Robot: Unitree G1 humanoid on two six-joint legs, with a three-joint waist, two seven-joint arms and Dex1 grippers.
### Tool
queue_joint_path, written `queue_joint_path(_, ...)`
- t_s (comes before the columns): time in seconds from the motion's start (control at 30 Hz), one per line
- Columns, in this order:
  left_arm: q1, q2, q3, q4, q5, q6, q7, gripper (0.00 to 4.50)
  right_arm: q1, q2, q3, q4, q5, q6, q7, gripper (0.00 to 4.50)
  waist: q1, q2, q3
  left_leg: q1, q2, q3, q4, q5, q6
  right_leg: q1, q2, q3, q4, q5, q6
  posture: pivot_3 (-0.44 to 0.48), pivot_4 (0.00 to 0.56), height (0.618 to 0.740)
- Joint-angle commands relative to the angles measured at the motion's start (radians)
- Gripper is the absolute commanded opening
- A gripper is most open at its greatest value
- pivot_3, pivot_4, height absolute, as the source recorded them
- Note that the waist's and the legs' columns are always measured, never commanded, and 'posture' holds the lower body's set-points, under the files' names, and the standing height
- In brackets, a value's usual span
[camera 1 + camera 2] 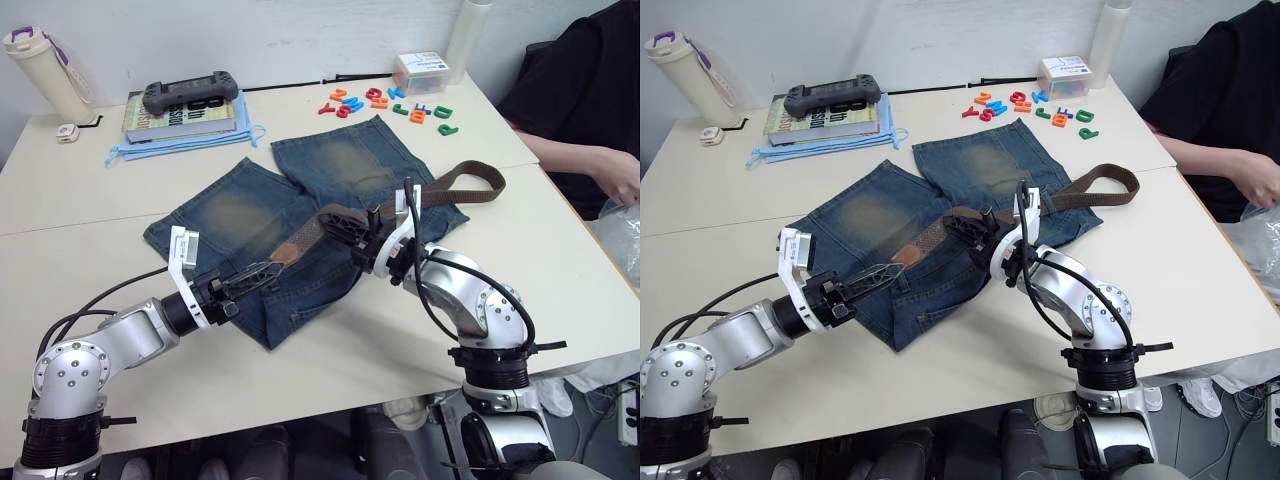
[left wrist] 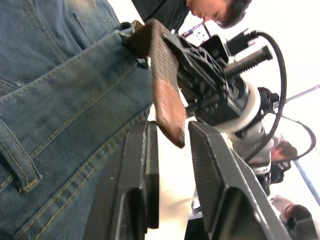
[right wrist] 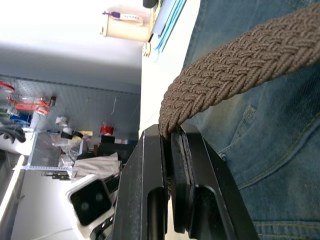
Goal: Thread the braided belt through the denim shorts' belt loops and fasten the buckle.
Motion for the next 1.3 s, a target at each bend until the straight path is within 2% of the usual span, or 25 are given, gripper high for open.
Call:
queue_joint_path(0.03, 0.048, 0.038, 0.052, -0.029, 0.064, -0.030, -0.071, 2.92, 0.008, 0.017, -0.015, -0.044, -0.027, -0.026, 0.016, 0.00, -0.002, 0.000, 0.000, 0.000, 0.000, 0.000, 0.000, 0.000, 0.000, 0.000, 0.000, 0.000, 0.000, 0.000, 0.000, 0.000, 0.150, 0.740)
queue_joint_path(0.23, 0.259, 0.177, 0.105, -0.003, 0.333, -0.114, -0.310, 2.92, 0.036, 0.088, 0.015, -0.075, -0.148, -0.074, 0.013, 0.00, -0.009, 0.001, 0.000, 0.000, 0.001, 0.000, -0.002, 0.000, 0.000, 0.000, 0.000, 0.000, -0.001, 0.000, 0.000, 0.000, 0.150, 0.740)
queue_joint_path(0.33, 0.318, 0.189, 0.100, -0.011, 0.416, -0.157, -0.379, 2.92, 0.058, 0.139, 0.036, -0.087, -0.208, -0.089, 0.012, 0.00, -0.007, 0.001, 0.001, 0.000, 0.000, 0.000, -0.002, 0.000, 0.000, 0.000, 0.000, 0.000, -0.002, 0.000, 0.000, 0.000, 0.150, 0.740)
queue_joint_path(0.57, 0.321, 0.146, 0.104, -0.099, 0.420, -0.138, -0.368, 2.92, 0.070, 0.220, 0.068, -0.074, -0.377, -0.114, 0.056, 0.00, 0.002, 0.001, 0.001, 0.000, 0.001, 0.000, -0.002, -0.001, 0.001, 0.000, 0.000, 0.000, -0.004, 0.001, -0.001, 0.000, 0.150, 0.740)
queue_joint_path(0.8, 0.292, 0.136, 0.122, -0.138, 0.389, -0.097, -0.329, 2.92, 0.078, 0.225, 0.044, -0.070, -0.482, -0.118, 0.104, 0.00, -0.003, 0.001, 0.001, 0.000, 0.001, 0.000, -0.002, -0.001, 0.001, 0.000, 0.000, 0.000, -0.004, 0.001, -0.001, 0.000, 0.150, 0.740)
queue_joint_path(1.0, 0.273, 0.129, 0.118, -0.167, 0.391, -0.092, -0.313, 2.92, 0.099, 0.243, 0.072, -0.075, -0.576, -0.110, 0.154, 0.00, -0.003, 0.001, 0.001, 0.000, 0.001, 0.000, -0.002, -0.001, 0.001, 0.000, 0.000, -0.001, -0.004, 0.001, -0.001, 0.000, 0.150, 0.740)
queue_joint_path(1.17, 0.280, 0.138, 0.081, -0.204, 0.594, -0.251, -0.377, 2.92, 0.114, 0.278, 0.085, -0.065, -0.666, -0.141, 0.228, 0.00, -0.003, 0.001, 0.001, 0.000, 0.001, 0.000, -0.002, 0.000, 0.001, 0.000, 0.001, -0.002, -0.004, 0.001, -0.001, 0.000, 0.150, 0.740)
queue_joint_path(1.3, 0.297, 0.128, 0.069, -0.200, 0.641, -0.281, -0.410, 2.92, 0.114, 0.318, 0.082, -0.037, -0.721, -0.155, 0.264, 0.00, -0.003, 0.001, 0.001, 0.000, 0.001, 0.000, -0.002, -0.001, 0.001, 0.000, 0.001, -0.004, -0.004, 0.001, -0.002, 0.000, 0.150, 0.740)
